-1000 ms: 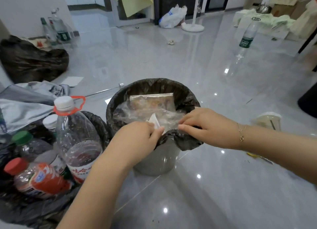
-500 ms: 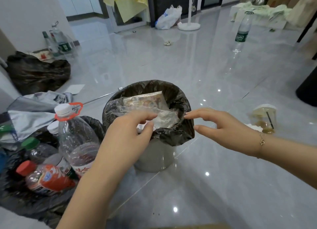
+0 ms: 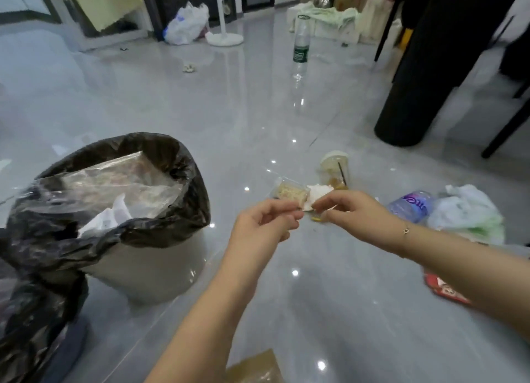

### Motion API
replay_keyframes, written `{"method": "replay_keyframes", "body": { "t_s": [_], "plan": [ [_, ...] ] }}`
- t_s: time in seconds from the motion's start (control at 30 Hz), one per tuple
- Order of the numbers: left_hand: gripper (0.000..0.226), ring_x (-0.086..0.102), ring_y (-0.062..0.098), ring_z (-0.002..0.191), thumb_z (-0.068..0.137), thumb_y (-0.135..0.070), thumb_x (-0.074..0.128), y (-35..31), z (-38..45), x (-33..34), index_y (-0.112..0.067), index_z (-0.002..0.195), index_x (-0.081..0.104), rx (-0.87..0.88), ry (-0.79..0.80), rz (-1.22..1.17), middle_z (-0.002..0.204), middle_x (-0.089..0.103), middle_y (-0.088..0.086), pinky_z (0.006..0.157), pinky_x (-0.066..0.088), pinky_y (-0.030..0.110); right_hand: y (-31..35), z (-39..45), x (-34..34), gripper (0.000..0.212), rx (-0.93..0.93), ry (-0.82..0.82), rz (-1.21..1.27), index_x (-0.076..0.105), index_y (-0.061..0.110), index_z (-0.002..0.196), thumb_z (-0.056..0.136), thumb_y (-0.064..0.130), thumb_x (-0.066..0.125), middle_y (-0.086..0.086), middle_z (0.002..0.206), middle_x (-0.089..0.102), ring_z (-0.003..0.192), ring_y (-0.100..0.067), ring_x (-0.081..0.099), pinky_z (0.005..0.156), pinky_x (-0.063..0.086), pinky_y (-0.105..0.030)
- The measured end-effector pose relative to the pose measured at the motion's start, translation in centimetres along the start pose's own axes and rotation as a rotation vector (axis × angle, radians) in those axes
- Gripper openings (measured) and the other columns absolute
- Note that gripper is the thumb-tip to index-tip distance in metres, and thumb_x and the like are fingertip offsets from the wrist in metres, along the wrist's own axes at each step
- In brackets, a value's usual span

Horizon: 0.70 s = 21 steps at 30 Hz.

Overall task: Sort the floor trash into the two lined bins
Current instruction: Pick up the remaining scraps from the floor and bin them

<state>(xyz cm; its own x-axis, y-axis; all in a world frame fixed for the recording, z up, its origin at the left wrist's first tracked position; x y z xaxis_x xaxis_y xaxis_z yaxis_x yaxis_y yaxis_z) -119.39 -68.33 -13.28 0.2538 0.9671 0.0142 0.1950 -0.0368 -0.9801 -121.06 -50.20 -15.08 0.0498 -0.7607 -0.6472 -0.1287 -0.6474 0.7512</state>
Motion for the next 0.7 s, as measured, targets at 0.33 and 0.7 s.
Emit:
{"method": "replay_keyframes", "body": {
  "t_s": [0.33,0.7],
  "plan": [
    [0.023,0.063,0.005,0.087,0.087,-0.002,0.058,5.7,12.0,7.4,-0.017,0.101,0.068,-0.153,0.098,0.198,0.097,0.072,-0.004,0.078,0.048,0.019,-14.4,4.4,-5.0,0.019,0.354,-0.282,0.093,0.068,0.014,0.098,0.084,0.005,0.060,-0.002,0.090,0.064,0.084,-0.017,0.058,0.076,0.046,-0.026],
    [0.069,0.017,0.025,0.145,0.083,-0.006,0.053,9.7,25.8,9.4,-0.027,0.146,0.033,0.242,0.183,1.420,0.156,0.022,0.002,0.111,0.023,0.037,-19.7,12.4,-5.9,0.043,0.326,-0.331,0.049,0.054,0.014,0.126,0.085,0.015,0.064,-0.006,0.128,0.050,0.108,-0.020,0.054,0.089,0.042,-0.027]
  ]
}}
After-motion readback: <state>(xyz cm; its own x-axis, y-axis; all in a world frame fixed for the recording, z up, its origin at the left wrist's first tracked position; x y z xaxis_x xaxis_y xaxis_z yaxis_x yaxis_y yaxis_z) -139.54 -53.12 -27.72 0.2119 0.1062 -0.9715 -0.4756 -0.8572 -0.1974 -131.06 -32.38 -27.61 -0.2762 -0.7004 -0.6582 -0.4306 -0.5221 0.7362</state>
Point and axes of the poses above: each hand's wrist, its own z-axis towards the middle knuckle, its own x-axis out of the palm, y = z × x, the point moved 7 cm from there along z, towards the middle knuckle
